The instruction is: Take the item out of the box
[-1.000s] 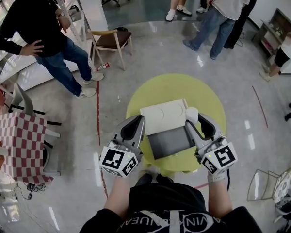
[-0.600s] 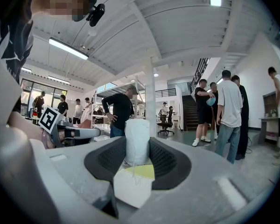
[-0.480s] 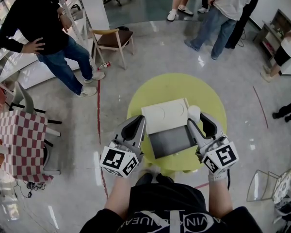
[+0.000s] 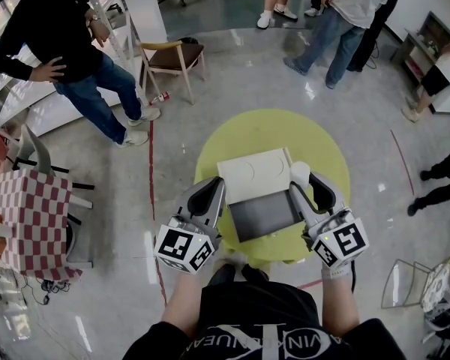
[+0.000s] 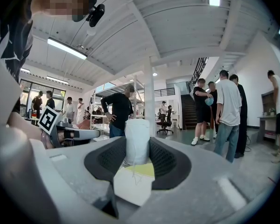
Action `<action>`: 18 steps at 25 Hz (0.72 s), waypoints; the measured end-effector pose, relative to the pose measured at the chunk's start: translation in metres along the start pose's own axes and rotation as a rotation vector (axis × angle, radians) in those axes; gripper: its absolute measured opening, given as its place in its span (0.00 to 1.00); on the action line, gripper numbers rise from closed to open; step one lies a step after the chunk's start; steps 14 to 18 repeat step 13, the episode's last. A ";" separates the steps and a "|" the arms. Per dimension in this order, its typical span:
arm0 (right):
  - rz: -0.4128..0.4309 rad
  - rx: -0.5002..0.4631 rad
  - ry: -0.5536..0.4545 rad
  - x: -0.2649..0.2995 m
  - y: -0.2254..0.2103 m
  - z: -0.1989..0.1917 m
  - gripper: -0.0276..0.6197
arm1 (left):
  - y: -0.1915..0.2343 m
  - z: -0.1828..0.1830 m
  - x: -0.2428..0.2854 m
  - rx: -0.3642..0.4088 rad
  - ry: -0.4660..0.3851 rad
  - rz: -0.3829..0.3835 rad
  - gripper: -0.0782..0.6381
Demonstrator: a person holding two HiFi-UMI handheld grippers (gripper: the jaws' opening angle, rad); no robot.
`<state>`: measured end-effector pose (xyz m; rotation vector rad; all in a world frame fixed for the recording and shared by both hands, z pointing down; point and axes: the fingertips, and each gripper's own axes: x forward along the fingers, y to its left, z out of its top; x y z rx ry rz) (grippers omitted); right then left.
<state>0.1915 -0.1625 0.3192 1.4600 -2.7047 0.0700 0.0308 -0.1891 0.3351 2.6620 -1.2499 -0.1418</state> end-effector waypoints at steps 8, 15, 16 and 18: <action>0.009 0.004 0.004 0.002 0.000 -0.004 0.28 | 0.002 -0.005 0.001 -0.001 -0.003 0.002 0.14; 0.011 0.004 0.010 0.001 0.000 -0.006 0.28 | 0.001 -0.007 0.001 -0.003 0.001 0.001 0.14; 0.011 0.004 0.010 0.001 0.000 -0.006 0.28 | 0.001 -0.007 0.001 -0.003 0.001 0.001 0.14; 0.011 0.004 0.010 0.001 0.000 -0.006 0.28 | 0.001 -0.007 0.001 -0.003 0.001 0.001 0.14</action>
